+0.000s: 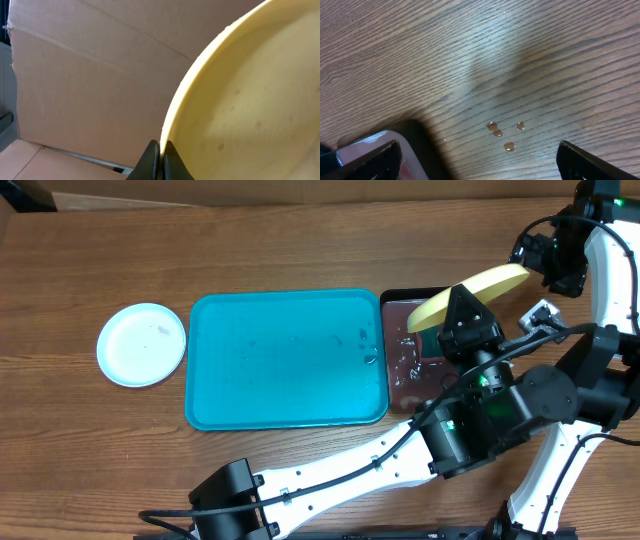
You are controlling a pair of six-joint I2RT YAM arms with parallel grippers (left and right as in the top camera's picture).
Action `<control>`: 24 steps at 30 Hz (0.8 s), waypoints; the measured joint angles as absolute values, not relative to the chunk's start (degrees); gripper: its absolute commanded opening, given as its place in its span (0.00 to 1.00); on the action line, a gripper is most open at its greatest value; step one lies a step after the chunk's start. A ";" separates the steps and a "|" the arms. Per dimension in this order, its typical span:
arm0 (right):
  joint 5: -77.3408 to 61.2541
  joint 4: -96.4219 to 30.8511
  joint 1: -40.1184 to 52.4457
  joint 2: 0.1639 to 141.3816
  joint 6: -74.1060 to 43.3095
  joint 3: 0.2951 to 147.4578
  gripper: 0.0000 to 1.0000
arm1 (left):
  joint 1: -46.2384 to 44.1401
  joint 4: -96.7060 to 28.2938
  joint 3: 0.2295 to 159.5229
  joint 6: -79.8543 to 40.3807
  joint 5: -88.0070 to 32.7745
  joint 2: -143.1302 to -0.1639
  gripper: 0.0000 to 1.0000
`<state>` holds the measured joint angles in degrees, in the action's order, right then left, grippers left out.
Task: Clean dirty plates on tray and stack at the side
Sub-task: 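Carry the yellow plate left across the teal tray toward the stack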
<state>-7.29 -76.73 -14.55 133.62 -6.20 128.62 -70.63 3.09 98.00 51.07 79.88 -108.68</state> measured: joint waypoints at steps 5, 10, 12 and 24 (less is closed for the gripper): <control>-7.29 -76.73 -14.55 133.62 -6.17 128.62 1.00 | -68.99 3.51 98.00 49.50 79.55 -108.68 0.04; -7.27 -76.73 -14.55 133.62 -6.17 128.62 1.00 | -65.08 0.97 98.10 42.74 79.53 -108.68 0.04; -7.29 -76.73 -14.55 133.62 -6.20 128.62 1.00 | -61.80 -3.55 98.32 37.28 79.33 -108.68 0.04; -7.31 -76.71 -14.55 133.62 -6.17 128.62 1.00 | -41.89 -22.17 98.52 12.27 71.31 -108.84 0.04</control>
<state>-7.31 -76.71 -14.55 133.62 -6.17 128.62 -41.89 -22.17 98.52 12.27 71.31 -108.84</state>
